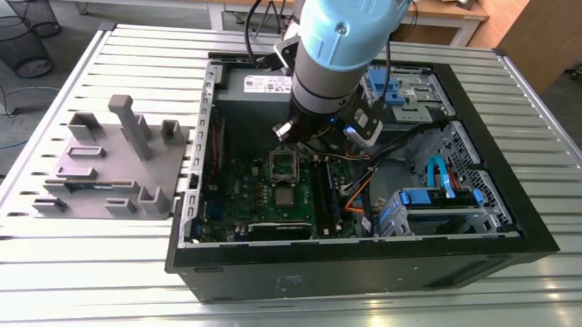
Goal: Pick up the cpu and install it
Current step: 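Close the cpu cover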
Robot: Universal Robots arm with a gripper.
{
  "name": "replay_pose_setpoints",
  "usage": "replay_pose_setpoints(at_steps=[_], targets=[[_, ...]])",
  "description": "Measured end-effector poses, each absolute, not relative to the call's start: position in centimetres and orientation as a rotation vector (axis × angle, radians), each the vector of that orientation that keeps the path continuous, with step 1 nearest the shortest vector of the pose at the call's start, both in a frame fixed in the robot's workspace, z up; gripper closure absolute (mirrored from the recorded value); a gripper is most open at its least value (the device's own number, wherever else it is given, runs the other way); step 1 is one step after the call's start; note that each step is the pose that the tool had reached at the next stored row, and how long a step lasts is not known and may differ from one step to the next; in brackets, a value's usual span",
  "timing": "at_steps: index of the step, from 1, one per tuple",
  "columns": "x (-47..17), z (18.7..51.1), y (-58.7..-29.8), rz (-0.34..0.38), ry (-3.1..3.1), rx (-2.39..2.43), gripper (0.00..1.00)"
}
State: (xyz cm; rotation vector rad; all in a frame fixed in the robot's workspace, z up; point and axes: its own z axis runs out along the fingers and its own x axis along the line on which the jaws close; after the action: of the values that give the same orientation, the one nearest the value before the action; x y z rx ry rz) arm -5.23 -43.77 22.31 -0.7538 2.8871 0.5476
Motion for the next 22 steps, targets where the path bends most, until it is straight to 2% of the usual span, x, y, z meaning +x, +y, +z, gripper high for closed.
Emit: replay_pose_setpoints(at_steps=[22], targets=[[-4.36, 22.05, -44.14, 0.519, 2.897, -0.756, 0.89]])
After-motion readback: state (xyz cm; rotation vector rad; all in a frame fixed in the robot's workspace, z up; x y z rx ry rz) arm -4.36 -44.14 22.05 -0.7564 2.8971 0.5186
